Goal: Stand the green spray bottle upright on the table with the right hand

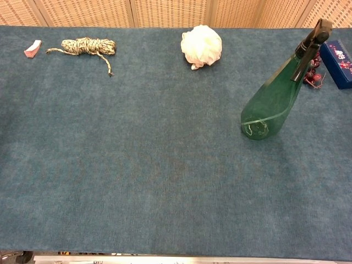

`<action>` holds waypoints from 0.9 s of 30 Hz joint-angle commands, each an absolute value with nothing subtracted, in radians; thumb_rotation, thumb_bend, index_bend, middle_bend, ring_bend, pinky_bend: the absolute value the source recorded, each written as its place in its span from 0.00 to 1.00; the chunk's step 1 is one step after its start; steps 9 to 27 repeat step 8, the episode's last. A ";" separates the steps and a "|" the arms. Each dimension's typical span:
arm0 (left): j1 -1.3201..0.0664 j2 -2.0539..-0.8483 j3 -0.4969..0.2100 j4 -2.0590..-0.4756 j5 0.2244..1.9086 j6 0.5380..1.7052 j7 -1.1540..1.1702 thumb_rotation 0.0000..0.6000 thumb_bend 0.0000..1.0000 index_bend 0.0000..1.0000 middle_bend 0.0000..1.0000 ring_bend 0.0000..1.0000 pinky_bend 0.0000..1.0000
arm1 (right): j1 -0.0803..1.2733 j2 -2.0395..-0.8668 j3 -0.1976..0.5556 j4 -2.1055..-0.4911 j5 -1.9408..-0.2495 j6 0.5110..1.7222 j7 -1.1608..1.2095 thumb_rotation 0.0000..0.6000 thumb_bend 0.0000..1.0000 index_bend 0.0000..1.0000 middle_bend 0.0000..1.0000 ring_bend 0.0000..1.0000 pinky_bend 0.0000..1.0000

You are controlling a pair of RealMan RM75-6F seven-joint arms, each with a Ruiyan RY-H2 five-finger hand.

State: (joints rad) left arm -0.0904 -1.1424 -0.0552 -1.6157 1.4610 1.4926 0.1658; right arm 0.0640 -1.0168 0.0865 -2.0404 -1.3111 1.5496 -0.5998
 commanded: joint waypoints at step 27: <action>-0.090 -1.143 -0.055 -1.616 1.461 1.493 0.166 1.00 0.00 0.00 0.00 0.00 0.00 | 0.045 -1.003 0.090 -2.014 -1.298 1.555 -0.503 1.00 0.00 0.00 0.07 0.00 0.22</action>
